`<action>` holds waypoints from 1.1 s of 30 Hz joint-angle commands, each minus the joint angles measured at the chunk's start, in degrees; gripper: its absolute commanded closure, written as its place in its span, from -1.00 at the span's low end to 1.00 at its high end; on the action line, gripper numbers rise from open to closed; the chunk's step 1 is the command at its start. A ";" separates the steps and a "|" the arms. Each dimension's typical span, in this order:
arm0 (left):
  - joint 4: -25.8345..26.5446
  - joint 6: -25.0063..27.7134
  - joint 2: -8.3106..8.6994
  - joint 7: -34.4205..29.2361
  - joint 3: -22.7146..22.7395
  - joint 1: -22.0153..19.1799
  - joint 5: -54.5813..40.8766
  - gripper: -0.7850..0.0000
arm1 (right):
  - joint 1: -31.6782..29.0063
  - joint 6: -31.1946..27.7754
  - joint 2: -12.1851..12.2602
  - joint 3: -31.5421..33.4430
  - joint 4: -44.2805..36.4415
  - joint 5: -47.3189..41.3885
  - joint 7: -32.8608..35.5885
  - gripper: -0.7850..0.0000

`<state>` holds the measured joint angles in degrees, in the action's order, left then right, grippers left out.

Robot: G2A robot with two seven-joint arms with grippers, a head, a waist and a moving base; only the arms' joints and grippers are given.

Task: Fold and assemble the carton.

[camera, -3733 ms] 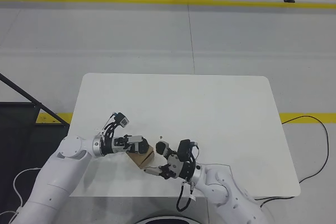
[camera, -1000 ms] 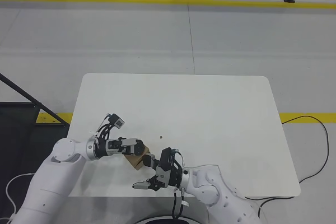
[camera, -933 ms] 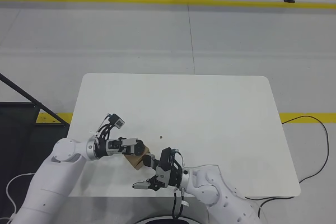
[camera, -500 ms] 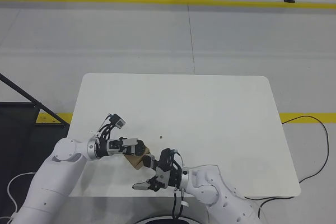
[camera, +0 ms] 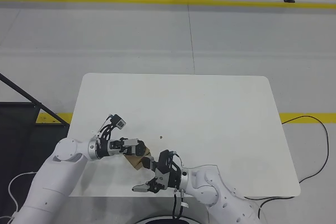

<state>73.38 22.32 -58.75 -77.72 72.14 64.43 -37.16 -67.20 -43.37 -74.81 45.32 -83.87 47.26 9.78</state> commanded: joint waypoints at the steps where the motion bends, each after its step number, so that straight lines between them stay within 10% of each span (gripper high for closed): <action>1: -0.01 0.00 0.00 -0.05 -0.03 -0.04 0.01 -1.00 | 0.03 -0.04 0.00 -0.02 -0.07 0.07 0.08 -1.00; 33: -1.82 0.10 -0.32 0.22 -1.20 -1.08 0.22 -1.00 | 0.46 5.20 -1.49 0.34 0.49 0.19 -11.17 -1.00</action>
<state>71.54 22.44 -59.07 -77.48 70.96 63.38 -37.00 -66.72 -38.43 -76.20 45.69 -83.50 47.53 -0.65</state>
